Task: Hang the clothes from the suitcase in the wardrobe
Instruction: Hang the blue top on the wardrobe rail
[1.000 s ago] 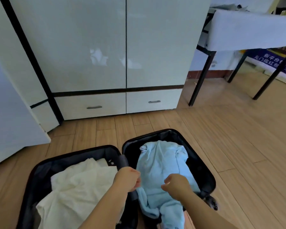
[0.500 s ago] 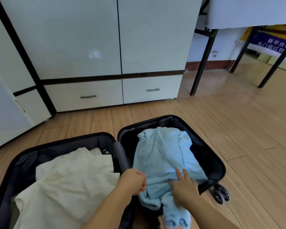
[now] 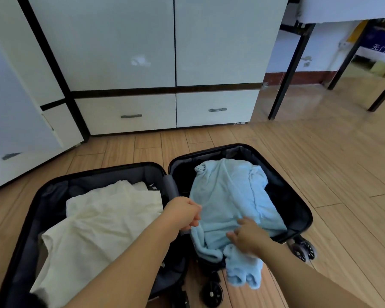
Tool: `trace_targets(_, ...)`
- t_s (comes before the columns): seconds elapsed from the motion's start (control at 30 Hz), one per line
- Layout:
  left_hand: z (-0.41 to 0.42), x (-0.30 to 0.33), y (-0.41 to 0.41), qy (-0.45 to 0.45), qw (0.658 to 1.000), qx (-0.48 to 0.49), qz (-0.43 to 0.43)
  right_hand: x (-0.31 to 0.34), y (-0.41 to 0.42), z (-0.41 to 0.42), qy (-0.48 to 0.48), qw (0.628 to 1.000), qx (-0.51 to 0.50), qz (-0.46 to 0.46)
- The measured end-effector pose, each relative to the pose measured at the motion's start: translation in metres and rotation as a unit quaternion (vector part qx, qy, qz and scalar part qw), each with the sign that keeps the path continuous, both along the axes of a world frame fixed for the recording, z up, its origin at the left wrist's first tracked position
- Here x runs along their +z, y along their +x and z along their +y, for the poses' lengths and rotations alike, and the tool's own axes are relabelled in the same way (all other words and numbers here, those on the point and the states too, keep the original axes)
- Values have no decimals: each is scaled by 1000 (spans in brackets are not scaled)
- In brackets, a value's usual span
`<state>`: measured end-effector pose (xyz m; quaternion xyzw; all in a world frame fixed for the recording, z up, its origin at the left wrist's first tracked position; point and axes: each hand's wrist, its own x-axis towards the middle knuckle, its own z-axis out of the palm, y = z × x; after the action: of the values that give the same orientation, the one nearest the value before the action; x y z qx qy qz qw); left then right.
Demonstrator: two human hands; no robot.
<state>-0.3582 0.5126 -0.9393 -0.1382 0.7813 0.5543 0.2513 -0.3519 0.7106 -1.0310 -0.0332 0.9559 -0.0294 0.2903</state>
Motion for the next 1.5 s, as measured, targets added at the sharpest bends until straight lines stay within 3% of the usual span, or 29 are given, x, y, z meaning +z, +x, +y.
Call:
trace_targets(0.13,3,-5,-5,-13,1000,-18,5,-7,8,3,11,999,35,-5)
trace_targets(0.27,11,-11,-8,-24,999,-38,3,-2,12,0,12,991,9,136)
trace_targets(0.37,13,-20,-14,-66,995,-64,30,22,-2,-9,-100,967,-82,221)
trace_targets(0.5,18,-18,-17,-82,987,-126,65,66,-23,-24,-302,903,-166,258)
trace_targets(0.6,21,-9,-17,-11,992,-97,77,102,-29,-36,-421,852,-194,243)
trace_targets(0.73,16,5,-14,156,979,-96,93,134,-22,-45,-578,764,-224,180)
trace_targets(0.83,9,33,-13,380,914,-115,85,149,-21,-44,-644,709,-234,166)
trace_targets(0.9,8,52,-13,471,870,-134,57,156,-21,-44,-672,684,-233,164)
trace_targets(0.93,9,58,-14,457,879,-126,58,159,-20,-44,-675,680,-234,164)
trace_targets(1.0,12,65,-16,335,937,-48,91,165,-20,-44,-664,680,-251,184)
trace_targets(1.07,12,66,-21,244,959,41,137,169,-23,-38,-668,655,-285,212)
trace_targets(1.17,-15,70,-40,204,945,191,173,174,-29,-14,-673,605,-327,272)
trace_targets(1.23,-50,66,-59,244,908,295,171,177,-29,9,-626,583,-372,361)
trace_targets(1.3,-72,62,-65,264,884,349,166,174,-26,29,-515,594,-416,457)
trace_targets(1.37,-68,64,-58,223,898,334,182,166,-22,33,-423,652,-406,480)
trace_targets(1.43,-50,73,-42,217,930,243,172,160,-20,25,-423,730,-358,400)
trace_targets(1.5,-30,74,-24,250,960,101,78,153,-18,15,-396,850,-275,214)
